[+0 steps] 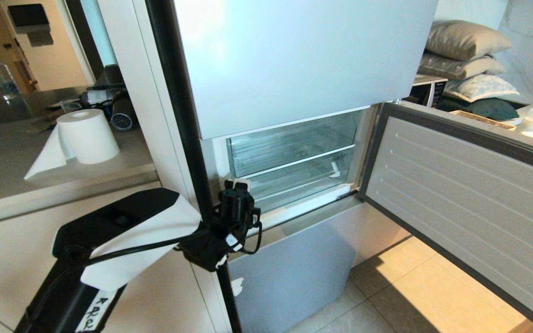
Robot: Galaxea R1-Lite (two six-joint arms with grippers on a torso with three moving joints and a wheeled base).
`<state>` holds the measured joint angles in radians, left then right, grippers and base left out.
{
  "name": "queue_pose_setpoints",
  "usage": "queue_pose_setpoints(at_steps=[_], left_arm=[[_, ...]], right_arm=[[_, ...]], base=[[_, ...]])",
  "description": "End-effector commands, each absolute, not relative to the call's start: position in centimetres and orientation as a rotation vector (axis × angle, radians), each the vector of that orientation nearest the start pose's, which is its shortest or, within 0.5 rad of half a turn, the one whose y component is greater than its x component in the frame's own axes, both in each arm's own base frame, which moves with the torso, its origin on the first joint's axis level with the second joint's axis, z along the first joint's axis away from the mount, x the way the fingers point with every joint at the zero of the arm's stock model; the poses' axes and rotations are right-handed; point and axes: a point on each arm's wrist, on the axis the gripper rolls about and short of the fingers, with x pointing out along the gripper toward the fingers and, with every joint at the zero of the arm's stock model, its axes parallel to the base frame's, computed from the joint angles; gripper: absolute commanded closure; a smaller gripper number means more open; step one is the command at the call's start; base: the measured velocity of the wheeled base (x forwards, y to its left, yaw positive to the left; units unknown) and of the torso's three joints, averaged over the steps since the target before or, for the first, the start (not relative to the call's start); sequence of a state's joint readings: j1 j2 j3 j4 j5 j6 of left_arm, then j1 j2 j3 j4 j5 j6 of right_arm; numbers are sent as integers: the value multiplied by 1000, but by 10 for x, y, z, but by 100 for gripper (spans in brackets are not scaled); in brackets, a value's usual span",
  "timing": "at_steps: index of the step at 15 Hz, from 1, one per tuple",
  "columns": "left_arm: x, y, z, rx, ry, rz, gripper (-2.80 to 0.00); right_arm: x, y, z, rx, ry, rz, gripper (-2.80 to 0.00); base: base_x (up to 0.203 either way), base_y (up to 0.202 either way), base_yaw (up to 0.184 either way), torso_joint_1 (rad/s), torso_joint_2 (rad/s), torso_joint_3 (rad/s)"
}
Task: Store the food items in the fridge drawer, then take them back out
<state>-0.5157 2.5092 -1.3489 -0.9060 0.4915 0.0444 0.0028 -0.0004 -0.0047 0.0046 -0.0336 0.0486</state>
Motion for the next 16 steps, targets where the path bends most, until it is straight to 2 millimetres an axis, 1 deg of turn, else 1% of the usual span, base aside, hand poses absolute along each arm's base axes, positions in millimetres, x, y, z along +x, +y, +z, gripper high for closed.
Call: queue_pose_setpoints(at_steps=[1, 4, 5, 6, 8, 10, 12, 13, 14, 15, 16], left_arm=[[402, -229, 37, 161, 210, -55, 0], [365, -238, 64, 146, 175, -124, 0], [350, -237, 85, 129, 143, -146, 0], [331, -234, 116, 99, 91, -167, 0], [295, -217, 174, 34, -15, -199, 0], [254, -188, 226, -24, -112, -227, 0], [206, -147, 271, -78, -206, -232, 0], [180, -125, 287, -99, -246, -225, 0], [151, -100, 301, -119, -286, -213, 0], [119, -73, 311, -135, -318, -195, 0], [91, -50, 313, -141, -334, -167, 0]], right_arm=[[-23, -1, 76, 49, -1, -31, 0], [-23, -1, 76, 48, -1, -31, 0], [-23, -1, 76, 46, -1, -31, 0], [-23, -1, 76, 46, 0, -31, 0], [-23, -1, 76, 46, -1, -31, 0], [-23, -1, 76, 48, 1, -31, 0], [-23, -1, 76, 48, 1, -31, 0], [-23, -1, 76, 48, 1, -31, 0], [-23, -1, 76, 48, 1, -31, 0], [-23, -1, 76, 48, 1, -31, 0], [-23, -1, 76, 46, 1, -31, 0]], base=[[0, 0, 0, 0, 0, 0], [0, 0, 0, 0, 0, 0], [0, 0, 0, 0, 0, 0], [0, 0, 0, 0, 0, 0], [0, 0, 0, 0, 0, 0], [0, 0, 0, 0, 0, 0], [0, 0, 0, 0, 0, 0], [0, 0, 0, 0, 0, 0], [0, 0, 0, 0, 0, 0], [0, 0, 0, 0, 0, 0], [0, 0, 0, 0, 0, 0]])
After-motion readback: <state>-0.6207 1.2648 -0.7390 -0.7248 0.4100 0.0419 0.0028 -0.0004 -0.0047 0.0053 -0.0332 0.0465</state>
